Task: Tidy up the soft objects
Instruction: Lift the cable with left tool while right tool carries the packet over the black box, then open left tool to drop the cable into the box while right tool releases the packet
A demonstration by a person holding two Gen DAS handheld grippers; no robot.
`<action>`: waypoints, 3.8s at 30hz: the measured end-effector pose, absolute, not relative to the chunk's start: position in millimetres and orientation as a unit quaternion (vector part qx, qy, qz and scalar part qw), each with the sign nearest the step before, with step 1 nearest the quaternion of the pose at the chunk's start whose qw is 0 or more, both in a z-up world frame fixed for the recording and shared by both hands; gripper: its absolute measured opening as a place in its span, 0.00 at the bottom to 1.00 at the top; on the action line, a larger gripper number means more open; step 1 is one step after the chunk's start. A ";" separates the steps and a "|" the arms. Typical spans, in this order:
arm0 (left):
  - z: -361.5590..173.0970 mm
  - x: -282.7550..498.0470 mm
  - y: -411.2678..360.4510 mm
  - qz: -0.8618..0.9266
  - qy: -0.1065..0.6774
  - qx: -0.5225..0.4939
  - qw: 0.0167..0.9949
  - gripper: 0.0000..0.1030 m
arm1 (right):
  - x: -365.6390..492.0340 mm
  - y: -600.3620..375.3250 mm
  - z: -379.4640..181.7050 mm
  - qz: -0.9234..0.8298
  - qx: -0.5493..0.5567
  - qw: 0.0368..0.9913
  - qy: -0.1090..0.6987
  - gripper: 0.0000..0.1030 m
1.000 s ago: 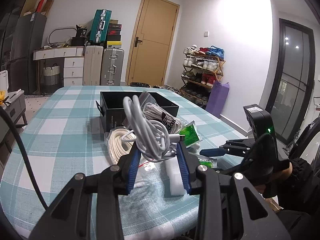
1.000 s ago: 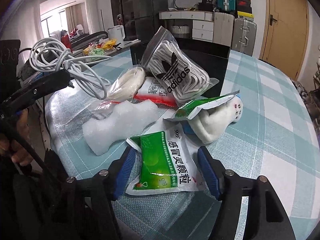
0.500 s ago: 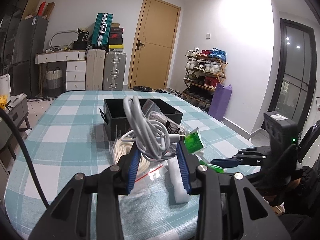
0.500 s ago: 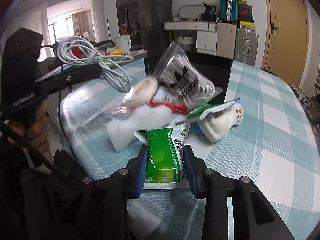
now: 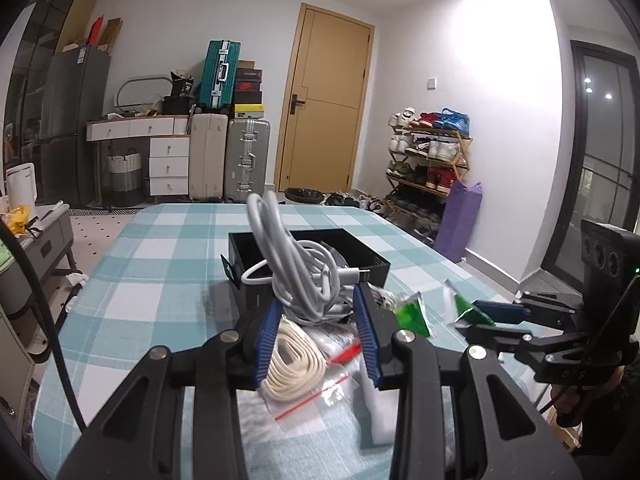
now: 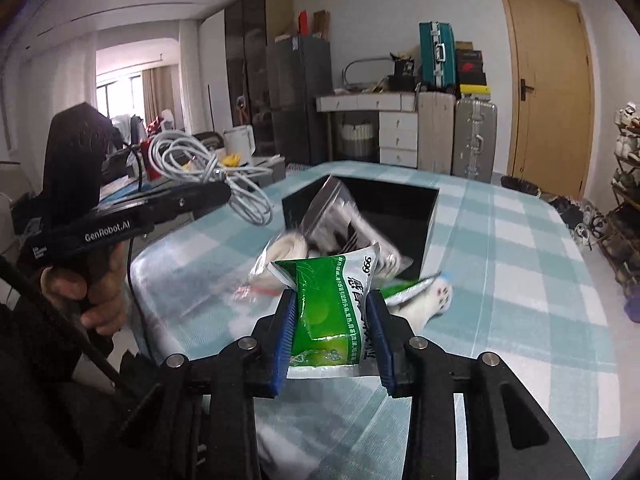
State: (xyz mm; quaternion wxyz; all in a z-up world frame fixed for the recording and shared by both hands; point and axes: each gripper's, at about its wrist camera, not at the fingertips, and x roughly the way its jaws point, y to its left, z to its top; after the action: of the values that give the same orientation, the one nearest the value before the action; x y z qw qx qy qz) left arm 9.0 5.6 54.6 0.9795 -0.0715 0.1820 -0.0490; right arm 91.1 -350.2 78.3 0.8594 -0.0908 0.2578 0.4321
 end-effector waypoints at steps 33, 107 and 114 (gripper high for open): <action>74.4 83.7 20.6 0.001 0.188 -0.073 0.979 0.34 | 182.1 -310.0 127.0 0.411 -0.032 0.879 0.238 0.34; 41.9 108.3 15.4 0.009 0.269 -0.046 0.962 1.00 | 223.2 -306.4 88.3 0.356 -0.081 0.881 0.302 0.99; 38.3 98.9 13.4 0.008 0.273 -0.036 0.961 1.00 | 211.1 -315.3 83.7 0.352 -0.083 0.878 0.314 0.99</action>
State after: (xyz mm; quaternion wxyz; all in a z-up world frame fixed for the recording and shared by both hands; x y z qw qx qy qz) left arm 98.9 13.4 38.3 0.9614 -0.0363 0.2727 0.0085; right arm 211.1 -315.3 83.7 0.8779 -0.0827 0.3136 0.3523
